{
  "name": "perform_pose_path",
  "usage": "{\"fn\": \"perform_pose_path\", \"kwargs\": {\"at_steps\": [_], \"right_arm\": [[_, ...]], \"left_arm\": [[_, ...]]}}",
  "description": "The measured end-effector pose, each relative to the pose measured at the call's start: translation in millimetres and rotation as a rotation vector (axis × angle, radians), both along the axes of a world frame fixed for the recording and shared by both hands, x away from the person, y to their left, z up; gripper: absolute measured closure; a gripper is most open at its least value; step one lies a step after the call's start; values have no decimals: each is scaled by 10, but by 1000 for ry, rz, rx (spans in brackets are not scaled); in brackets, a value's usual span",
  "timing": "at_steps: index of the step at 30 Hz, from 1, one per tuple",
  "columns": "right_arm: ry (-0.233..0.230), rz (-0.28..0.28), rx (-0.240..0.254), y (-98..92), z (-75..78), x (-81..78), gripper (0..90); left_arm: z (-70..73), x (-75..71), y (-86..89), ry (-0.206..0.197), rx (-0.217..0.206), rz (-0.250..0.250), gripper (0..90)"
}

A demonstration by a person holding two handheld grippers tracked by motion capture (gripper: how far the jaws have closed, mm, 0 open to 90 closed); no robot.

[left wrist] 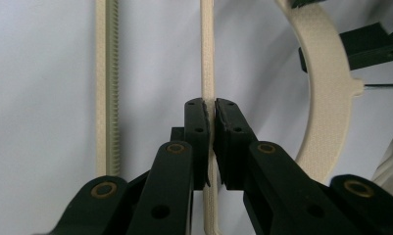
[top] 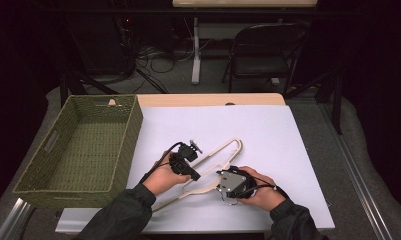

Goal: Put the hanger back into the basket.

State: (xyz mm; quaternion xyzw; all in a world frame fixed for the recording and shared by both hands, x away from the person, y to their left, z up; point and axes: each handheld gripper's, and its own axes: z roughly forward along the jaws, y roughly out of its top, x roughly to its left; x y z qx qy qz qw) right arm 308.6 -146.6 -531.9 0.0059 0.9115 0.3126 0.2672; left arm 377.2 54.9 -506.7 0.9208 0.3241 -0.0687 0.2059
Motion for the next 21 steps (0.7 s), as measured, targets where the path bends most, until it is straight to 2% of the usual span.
{"fn": "perform_pose_path", "kwargs": {"at_steps": [2, 4, 5, 6, 7, 8, 9, 11, 13, 15, 19, 20, 21], "right_arm": [[29, 7, -7, 3, 50, 35, 593], [23, 19, -6, 12, 53, 47, 597], [19, 34, -19, 30, 66, 60, 601], [22, 38, -30, 41, 80, 68, 602], [30, 43, -29, 59, 101, 91, 602], [34, 42, -26, 70, 113, 100, 602], [34, 42, -26, 70, 113, 100, 602], [45, 37, -25, 96, 149, 129, 609], [46, 38, -22, 102, 159, 142, 609], [61, 34, -17, 103, 181, 167, 609], [59, 27, -18, 117, 207, 189, 610], [61, 26, -47, 116, 235, 194, 611], [61, 29, -15, 125, 217, 201, 611]], "left_arm": [[-8, 0, -8, -7, 9, -2, 842], [7, 1, 10, -24, -4, 6, 836], [29, -4, 25, -39, -14, 5, 780], [59, -18, 47, -62, -24, 7, 738], [122, -69, 99, -114, -40, 1, 695], [122, -69, 99, -114, -40, 1, 664], [166, -106, 143, -151, -47, -11, 664], [224, -167, 204, -186, -52, -31, 581], [264, -271, 269, -197, -65, -41, 555], [285, -362, 321, -206, -55, -52, 525], [303, -514, 405, -241, -81, -81, 471], [293, -539, 408, -251, -76, -83, 465], [276, -561, 405, -261, -67, -87, 453]]}}
